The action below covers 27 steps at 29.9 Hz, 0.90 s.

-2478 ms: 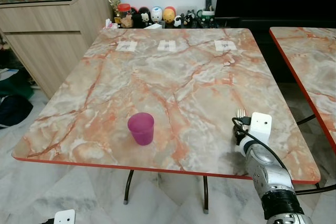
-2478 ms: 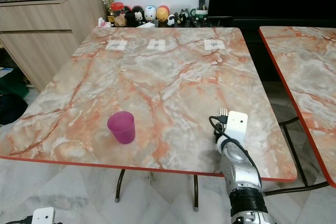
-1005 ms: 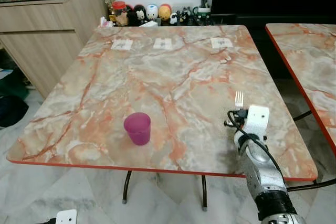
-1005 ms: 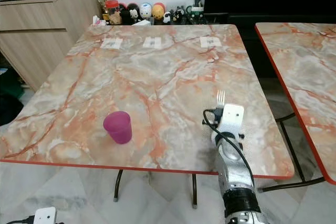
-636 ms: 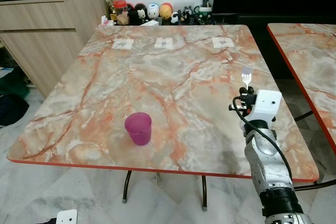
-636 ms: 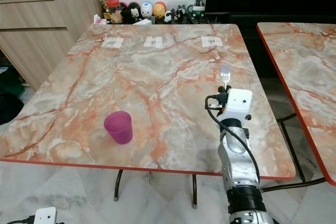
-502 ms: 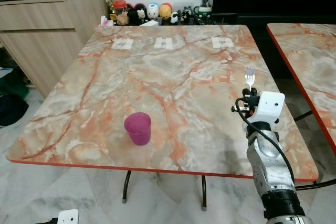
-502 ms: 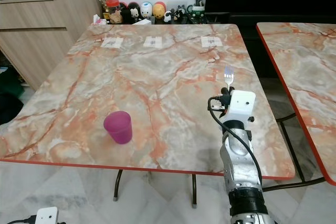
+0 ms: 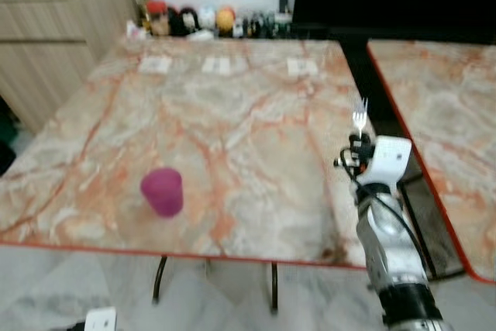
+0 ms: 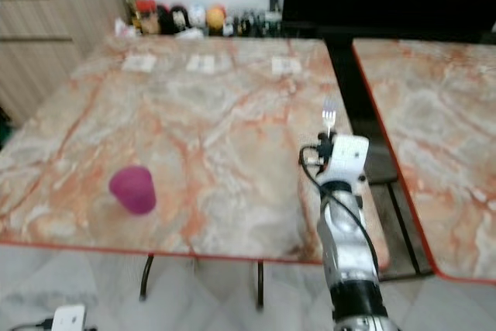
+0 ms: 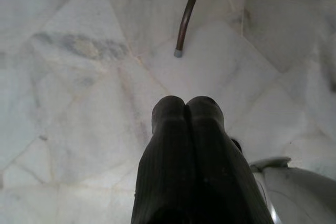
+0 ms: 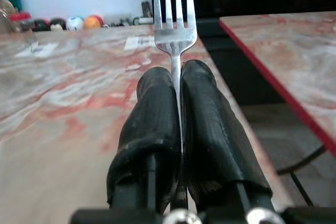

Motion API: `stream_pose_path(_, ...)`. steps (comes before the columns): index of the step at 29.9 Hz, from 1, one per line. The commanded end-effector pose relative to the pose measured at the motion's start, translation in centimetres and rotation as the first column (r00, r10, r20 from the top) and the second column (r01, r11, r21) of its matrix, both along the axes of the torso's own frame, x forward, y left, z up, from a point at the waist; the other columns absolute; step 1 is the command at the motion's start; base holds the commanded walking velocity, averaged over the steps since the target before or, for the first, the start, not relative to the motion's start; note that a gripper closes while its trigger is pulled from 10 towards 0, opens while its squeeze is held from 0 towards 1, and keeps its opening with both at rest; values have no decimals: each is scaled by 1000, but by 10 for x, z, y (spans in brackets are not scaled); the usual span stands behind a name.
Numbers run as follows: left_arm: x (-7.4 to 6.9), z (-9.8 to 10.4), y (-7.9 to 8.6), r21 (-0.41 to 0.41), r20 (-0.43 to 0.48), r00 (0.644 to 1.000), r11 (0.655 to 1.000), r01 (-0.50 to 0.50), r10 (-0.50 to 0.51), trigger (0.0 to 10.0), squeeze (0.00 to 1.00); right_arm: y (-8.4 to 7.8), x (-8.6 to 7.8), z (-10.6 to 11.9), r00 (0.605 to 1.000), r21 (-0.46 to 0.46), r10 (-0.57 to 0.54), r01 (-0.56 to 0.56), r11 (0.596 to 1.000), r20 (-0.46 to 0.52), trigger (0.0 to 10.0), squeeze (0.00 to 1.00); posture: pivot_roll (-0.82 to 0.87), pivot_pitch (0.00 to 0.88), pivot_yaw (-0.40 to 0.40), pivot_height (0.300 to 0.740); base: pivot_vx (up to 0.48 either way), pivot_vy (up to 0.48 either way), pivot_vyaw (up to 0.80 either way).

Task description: Setting the table

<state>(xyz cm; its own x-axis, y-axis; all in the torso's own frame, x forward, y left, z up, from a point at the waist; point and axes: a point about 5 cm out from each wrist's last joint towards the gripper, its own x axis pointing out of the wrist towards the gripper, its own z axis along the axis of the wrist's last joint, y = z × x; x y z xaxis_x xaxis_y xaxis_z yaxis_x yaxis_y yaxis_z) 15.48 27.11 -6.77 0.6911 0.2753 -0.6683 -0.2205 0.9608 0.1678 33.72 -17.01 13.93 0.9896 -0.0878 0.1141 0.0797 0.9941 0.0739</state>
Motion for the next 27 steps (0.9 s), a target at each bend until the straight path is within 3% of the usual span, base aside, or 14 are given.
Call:
stream_pose_path(1, -5, -5, -6, -17, -27, 1000, 1000, 11, -12, 10000, 0, -9, -2, 2, 1000, -4, -26, 26, 1000, 14, 10000, 0, 4, 32, 38, 740, 0, -472, 0)
stream_pose_path(15, -5, -5, -7, -20, -27, 1000, 1000, 13, -13, 10000, 0, -9, -1, 6, 999, 9, -28, 28, 1000, 25, 10000, 0, 1, 35, 36, 740, 0, -472, 0)
stream_pose_path(19, -5, -5, -7, -20, -27, 1000, 1000, 14, -14, 10000, 0, -8, -1, 8, 999, 12, -19, 18, 1000, 34, 10000, 0, -2, 36, 35, 740, 0, -472, -800)
stream_pose_path(27, -5, -6, -8, -23, -27, 1000, 1000, 14, -15, 10000, 0, -9, -1, 10, 999, 12, -20, 20, 1000, 48, 10000, 0, -4, 36, 35, 740, 0, -472, 0)
